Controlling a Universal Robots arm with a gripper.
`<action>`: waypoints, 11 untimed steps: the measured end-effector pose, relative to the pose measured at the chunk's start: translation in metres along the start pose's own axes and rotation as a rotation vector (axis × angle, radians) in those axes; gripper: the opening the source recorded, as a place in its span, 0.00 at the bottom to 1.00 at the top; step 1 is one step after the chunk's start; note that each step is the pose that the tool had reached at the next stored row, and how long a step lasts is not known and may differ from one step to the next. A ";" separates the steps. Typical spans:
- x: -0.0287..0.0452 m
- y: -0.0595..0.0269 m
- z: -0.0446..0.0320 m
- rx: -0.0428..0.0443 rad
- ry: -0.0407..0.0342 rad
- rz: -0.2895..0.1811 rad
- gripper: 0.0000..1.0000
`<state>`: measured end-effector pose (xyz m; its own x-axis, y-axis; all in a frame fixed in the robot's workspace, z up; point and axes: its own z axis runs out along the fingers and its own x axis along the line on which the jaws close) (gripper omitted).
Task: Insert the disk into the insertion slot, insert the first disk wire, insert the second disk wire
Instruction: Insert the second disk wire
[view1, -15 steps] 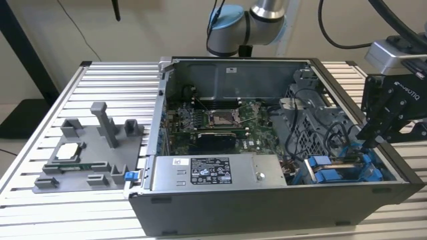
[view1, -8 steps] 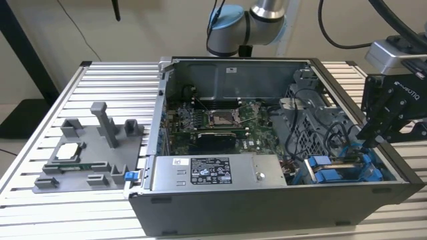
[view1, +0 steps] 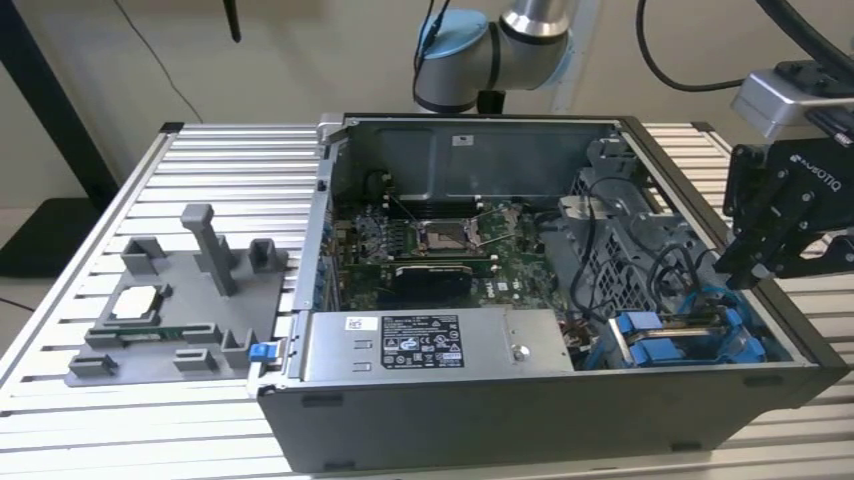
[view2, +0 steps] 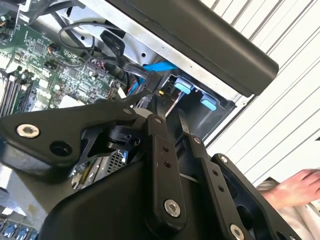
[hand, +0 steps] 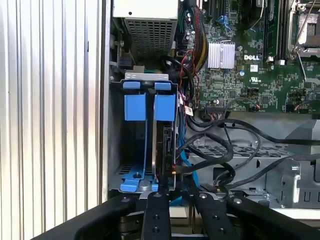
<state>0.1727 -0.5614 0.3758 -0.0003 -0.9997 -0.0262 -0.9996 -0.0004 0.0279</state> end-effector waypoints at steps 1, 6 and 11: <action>-0.0006 0.0000 -0.0001 0.0002 -0.0003 -0.001 1.00; -0.0037 0.0000 -0.0008 0.0068 -0.0062 -0.011 1.00; -0.0057 0.0002 -0.0056 0.0071 -0.0086 -0.014 1.00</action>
<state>0.1726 -0.5558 0.3815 0.0131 -0.9993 -0.0351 -0.9997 -0.0139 0.0203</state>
